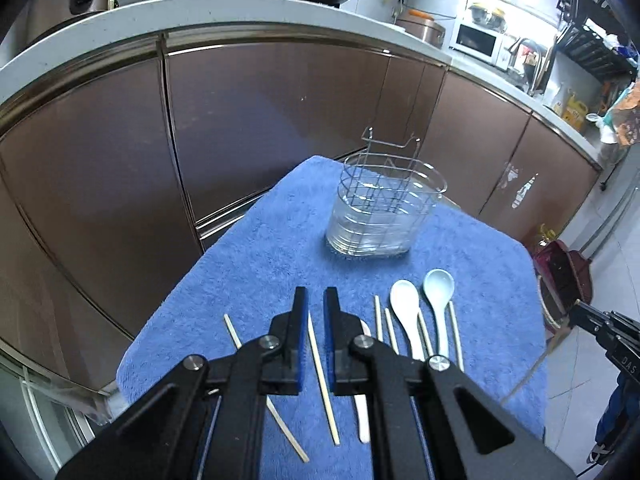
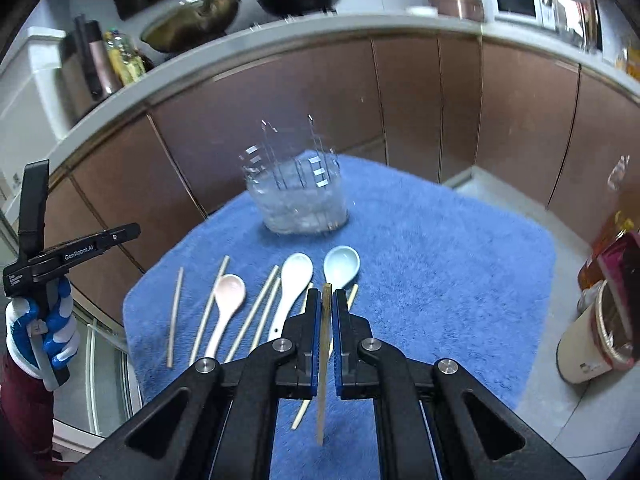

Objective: Organize utensils
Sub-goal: 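Close the left tool on a chopstick while the right tool grasps another chopstick, then lift the left tool's chopstick toward the holder while the right tool carries its chopstick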

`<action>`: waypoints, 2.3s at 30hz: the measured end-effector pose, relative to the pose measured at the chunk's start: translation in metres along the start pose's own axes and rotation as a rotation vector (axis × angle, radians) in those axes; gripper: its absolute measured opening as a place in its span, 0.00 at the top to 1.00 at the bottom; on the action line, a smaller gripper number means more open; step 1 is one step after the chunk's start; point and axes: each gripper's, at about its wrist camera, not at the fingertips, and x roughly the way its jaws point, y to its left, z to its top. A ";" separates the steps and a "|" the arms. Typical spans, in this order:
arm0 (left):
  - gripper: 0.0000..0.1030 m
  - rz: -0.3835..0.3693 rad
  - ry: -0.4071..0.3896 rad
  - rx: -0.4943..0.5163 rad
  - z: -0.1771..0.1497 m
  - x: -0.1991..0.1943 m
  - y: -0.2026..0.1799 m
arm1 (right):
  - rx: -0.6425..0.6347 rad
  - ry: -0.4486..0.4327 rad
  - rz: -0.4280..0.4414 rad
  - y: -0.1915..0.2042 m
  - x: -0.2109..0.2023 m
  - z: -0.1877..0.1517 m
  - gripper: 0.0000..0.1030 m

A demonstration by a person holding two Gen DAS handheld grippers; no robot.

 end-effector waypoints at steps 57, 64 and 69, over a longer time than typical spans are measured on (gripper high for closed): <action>0.96 -0.090 0.169 -0.127 0.030 0.105 0.013 | -0.035 -0.150 0.074 0.003 -0.023 0.043 0.95; 0.96 -0.199 -0.202 -0.127 0.094 0.006 -0.006 | -0.076 -0.246 0.114 0.026 -0.033 0.095 0.95; 0.96 -0.171 -0.454 -0.140 0.135 -0.021 -0.026 | -0.097 -0.324 0.128 0.040 -0.029 0.140 0.95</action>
